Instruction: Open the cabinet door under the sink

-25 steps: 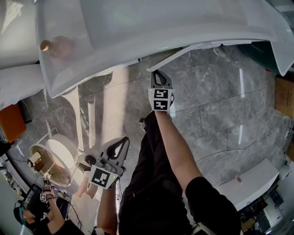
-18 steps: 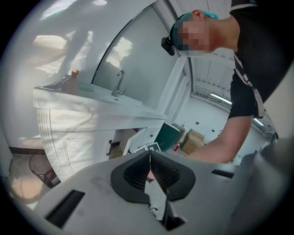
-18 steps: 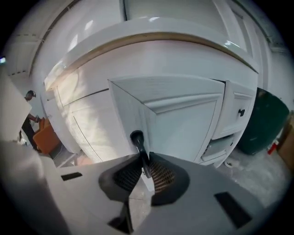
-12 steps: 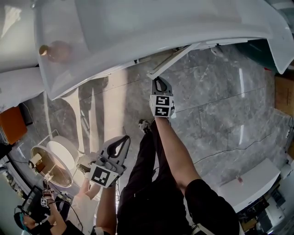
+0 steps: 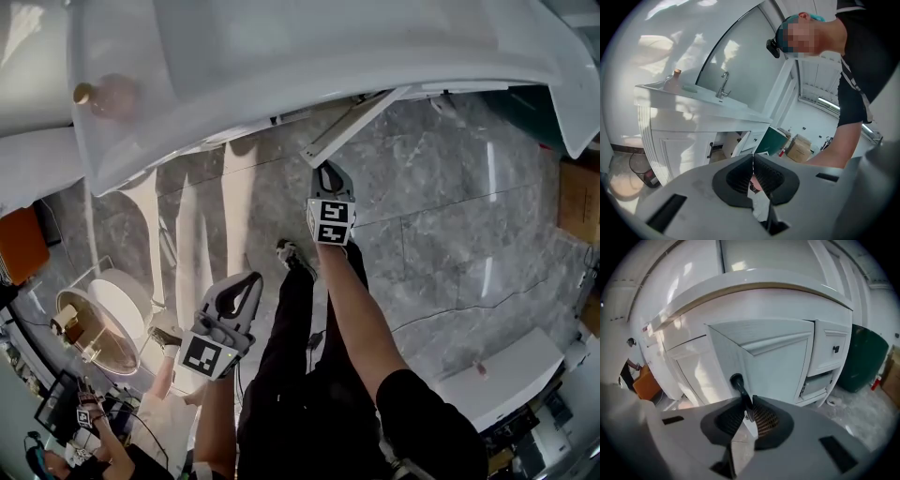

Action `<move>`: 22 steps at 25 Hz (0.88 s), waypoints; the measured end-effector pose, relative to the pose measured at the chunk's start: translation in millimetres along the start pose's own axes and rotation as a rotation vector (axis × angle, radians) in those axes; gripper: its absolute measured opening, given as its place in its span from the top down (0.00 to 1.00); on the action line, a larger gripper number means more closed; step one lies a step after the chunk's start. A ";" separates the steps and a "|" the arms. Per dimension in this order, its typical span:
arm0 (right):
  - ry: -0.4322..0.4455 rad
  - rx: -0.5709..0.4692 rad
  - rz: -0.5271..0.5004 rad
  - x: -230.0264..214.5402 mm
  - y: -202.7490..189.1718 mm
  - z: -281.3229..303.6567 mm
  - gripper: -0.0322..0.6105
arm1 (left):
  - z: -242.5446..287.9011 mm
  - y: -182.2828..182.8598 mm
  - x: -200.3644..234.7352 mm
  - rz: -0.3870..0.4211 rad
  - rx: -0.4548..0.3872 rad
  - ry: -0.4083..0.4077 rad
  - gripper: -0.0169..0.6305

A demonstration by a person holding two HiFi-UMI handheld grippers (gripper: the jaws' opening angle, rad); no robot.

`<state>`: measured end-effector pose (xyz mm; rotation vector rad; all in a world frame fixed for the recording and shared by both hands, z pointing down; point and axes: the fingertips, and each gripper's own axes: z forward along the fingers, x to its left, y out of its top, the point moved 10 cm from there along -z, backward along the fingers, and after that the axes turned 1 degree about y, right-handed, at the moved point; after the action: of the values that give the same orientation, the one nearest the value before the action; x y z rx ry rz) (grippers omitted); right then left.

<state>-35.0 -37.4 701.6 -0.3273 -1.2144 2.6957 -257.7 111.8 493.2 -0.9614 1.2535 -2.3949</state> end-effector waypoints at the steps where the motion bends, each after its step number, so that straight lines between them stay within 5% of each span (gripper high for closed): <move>1: 0.001 0.003 0.000 -0.7 -0.2 -0.6 0.79 | 1.4 -0.8 -1.4 -0.001 0.000 -0.001 0.95; 22: 0.096 0.027 -0.072 -39.9 -21.1 -34.5 0.78 | 38.6 -17.2 -61.1 -0.032 -0.041 0.036 0.95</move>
<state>13.8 -8.4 700.5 -0.3964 -1.1405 2.6011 -185.5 129.1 496.4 -0.9610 1.3152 -2.4296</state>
